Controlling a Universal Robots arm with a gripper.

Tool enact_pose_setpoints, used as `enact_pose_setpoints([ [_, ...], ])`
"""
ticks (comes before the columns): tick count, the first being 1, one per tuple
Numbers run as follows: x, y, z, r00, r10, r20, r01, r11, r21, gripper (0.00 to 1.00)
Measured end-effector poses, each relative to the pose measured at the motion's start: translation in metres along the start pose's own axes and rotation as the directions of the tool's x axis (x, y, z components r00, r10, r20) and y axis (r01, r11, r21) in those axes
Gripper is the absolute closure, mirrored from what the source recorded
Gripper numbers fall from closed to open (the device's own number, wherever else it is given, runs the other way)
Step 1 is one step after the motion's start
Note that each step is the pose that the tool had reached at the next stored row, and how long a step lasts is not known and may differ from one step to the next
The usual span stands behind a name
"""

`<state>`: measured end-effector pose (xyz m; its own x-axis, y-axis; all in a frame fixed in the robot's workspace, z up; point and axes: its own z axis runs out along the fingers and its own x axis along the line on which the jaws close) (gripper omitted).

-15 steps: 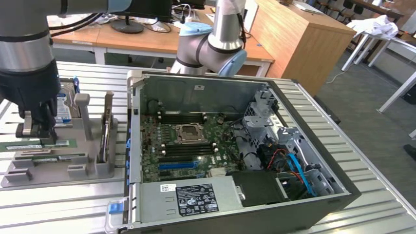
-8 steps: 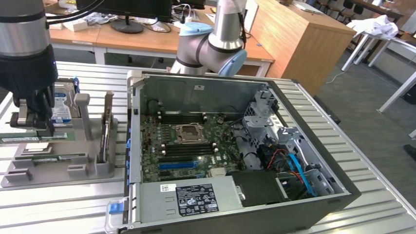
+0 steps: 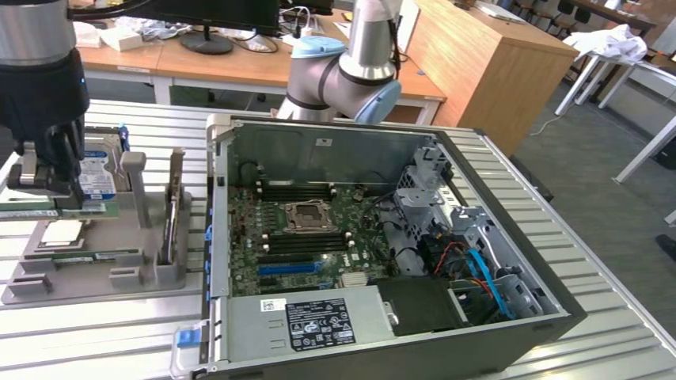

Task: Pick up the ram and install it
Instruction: 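Pick up the ram and move it above insertion slot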

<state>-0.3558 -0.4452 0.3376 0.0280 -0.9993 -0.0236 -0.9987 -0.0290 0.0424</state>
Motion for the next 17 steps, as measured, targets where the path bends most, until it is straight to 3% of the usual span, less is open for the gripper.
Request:
enact_pose_setpoints([
  [17,-0.001,0.0012,-0.0318,1.0,0.0,0.0,0.0,1.0,0.0,0.89],
])
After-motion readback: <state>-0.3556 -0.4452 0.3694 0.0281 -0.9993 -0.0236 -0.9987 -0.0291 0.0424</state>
